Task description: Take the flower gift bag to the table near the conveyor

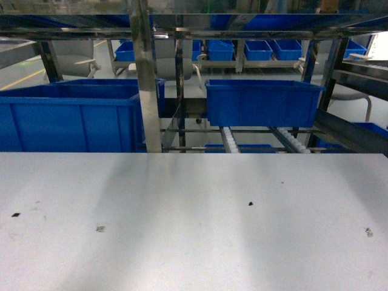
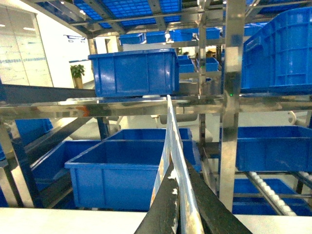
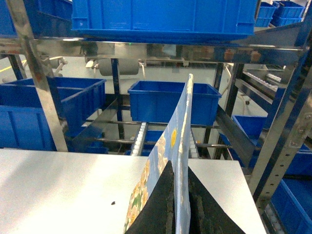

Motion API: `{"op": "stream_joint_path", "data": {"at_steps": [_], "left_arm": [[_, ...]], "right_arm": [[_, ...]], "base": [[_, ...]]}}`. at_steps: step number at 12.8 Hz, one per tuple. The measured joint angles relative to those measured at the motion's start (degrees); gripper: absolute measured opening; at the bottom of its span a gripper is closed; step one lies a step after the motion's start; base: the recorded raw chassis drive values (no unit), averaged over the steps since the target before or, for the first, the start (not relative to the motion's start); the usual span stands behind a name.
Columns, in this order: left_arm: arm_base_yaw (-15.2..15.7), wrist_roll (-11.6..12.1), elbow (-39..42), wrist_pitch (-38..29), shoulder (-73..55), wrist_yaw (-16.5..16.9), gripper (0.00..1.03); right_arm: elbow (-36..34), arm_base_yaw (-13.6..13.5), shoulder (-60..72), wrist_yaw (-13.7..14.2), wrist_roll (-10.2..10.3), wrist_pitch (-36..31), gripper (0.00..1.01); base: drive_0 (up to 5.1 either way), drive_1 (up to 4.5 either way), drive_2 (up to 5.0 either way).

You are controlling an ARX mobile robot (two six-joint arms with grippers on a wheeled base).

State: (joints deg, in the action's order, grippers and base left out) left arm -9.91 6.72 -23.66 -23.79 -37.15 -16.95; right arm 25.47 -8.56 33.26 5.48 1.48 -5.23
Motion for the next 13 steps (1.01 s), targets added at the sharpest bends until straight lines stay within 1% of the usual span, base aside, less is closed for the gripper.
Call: {"op": "stream_joint_path", "data": {"at_steps": [3,6,10,13], "left_arm": [[0.0,0.0,0.0,0.0,0.0,0.0,0.02],[0.0,0.0,0.0,0.0,0.1,0.0,0.02],[0.1,0.0,0.0,-0.2,0.1,-0.3,0.02],[0.0,0.1,0.0,0.3,-0.4,0.0,0.02]], "right_arm": [[0.0,0.0,0.1,0.0,0.0,0.2,0.03],[0.0,0.0,-0.2,0.0,0.0,-0.2,0.03],[0.0,0.0,-0.1,-0.3,0.0,0.0,0.03],[0.0,0.0,0.3,-0.2,0.0,0.0,0.03]], "base": [[-4.9,3.19,1.6],[-4.1,4.45,-0.2],[-0.3,3.68,-4.3],[-0.1,-0.13,-0.1]]}}
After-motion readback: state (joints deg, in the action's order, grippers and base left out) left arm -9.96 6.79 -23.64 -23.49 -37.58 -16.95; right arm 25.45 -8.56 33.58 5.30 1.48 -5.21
